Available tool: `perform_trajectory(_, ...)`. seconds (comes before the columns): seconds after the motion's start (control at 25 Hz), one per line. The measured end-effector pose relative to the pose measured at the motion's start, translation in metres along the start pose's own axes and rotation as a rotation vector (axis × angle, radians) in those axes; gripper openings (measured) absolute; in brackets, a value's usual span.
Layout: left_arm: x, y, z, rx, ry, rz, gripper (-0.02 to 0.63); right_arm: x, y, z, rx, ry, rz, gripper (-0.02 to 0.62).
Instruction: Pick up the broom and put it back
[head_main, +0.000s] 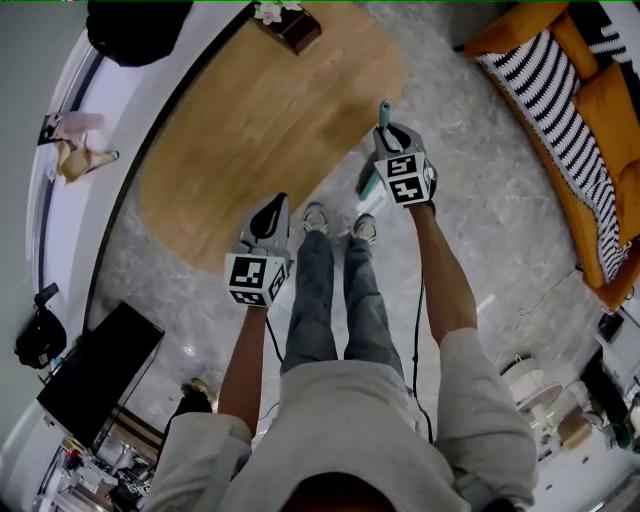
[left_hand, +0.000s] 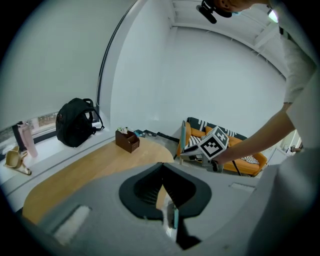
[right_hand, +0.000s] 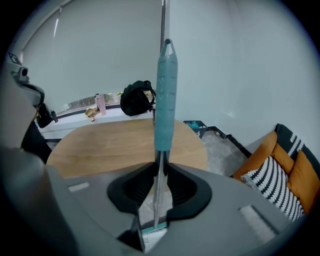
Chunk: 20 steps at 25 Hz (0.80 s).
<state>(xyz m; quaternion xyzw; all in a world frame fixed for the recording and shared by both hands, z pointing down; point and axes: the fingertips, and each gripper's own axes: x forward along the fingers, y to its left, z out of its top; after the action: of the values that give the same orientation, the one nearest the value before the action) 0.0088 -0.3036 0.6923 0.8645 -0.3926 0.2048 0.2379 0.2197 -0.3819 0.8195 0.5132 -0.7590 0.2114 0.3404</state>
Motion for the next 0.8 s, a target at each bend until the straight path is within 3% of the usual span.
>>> perform_trajectory(0.44, 0.002, 0.022, -0.011, -0.027, 0.015, 0.020, -0.003, 0.047, 0.005, 0.009, -0.042, 0.042, 0.032, 0.090)
perform_trajectory(0.8, 0.002, 0.030, -0.012, -0.034, 0.015, 0.022, -0.003, 0.059, 0.004, 0.010, -0.057, 0.059, 0.010, 0.094)
